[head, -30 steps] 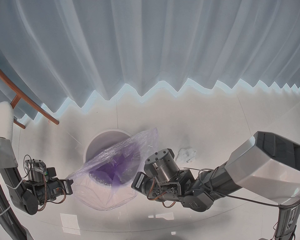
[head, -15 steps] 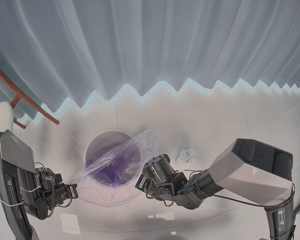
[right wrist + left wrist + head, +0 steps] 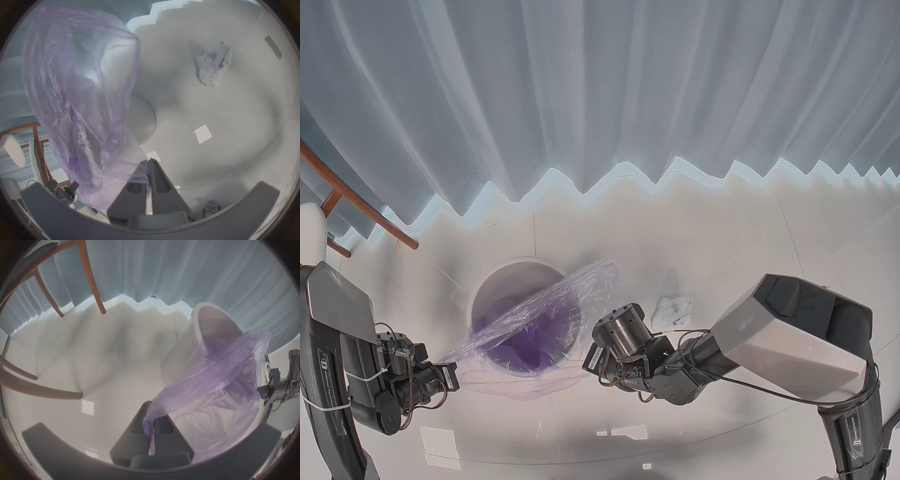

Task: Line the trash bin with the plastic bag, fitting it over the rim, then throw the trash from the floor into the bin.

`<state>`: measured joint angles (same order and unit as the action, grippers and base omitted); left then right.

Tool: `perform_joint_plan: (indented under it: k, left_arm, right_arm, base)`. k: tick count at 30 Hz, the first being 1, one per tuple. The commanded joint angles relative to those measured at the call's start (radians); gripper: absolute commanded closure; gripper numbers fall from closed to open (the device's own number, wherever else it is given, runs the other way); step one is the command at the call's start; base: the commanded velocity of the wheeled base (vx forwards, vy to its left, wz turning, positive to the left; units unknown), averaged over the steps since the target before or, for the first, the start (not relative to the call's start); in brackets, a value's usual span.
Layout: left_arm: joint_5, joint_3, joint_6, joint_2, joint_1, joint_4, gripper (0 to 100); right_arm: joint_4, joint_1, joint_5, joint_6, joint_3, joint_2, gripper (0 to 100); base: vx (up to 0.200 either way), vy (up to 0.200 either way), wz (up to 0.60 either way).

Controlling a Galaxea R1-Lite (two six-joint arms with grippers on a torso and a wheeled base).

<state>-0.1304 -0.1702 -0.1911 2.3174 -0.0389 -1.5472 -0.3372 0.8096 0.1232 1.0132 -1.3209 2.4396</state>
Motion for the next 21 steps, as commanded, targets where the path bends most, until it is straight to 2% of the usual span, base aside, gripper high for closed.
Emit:
perform_joint_plan:
  k: [1,4,17,18,19,20,21]
  left_arm:
    - [0.009,-0.043,-0.001,-0.003,-0.001,-0.001,100]
    - [0.028,-0.074,-0.001,-0.007,0.001,-0.001,100]
    - [0.04,-0.077,-0.002,-0.067,0.034,-0.001,100]
    - [0.037,-0.069,-0.004,-0.073,0.037,-0.001,100]
    - [0.032,-0.057,-0.005,-0.079,0.039,-0.001,100]
    - [0.029,-0.051,-0.005,-0.086,0.039,-0.001,0]
    - [0.029,-0.046,-0.008,-0.092,0.039,-0.001,0]
  right_arm:
    - [0.0,-0.026,0.015,-0.033,-0.005,0.009,100]
    - [0.0,-0.041,0.027,-0.062,-0.005,0.007,100]
    - [-0.002,-0.044,0.03,-0.059,0.003,-0.017,100]
    - [-0.002,-0.044,0.027,-0.059,0.012,-0.024,0]
    - [-0.002,-0.044,0.027,-0.059,0.025,-0.028,0]
    - [-0.005,-0.043,0.026,-0.058,0.034,-0.039,0]
    - [-0.006,-0.041,0.024,-0.053,0.043,-0.048,0]
  base:
    - [0.0,0.0,0.0]
    - [0.0,0.0,0.0]
    - [0.0,0.0,0.0]
    - [0.0,0.0,0.0]
    - [0.0,0.0,0.0]
    - [0.0,0.0,0.0]
    - [0.0,0.0,0.0]
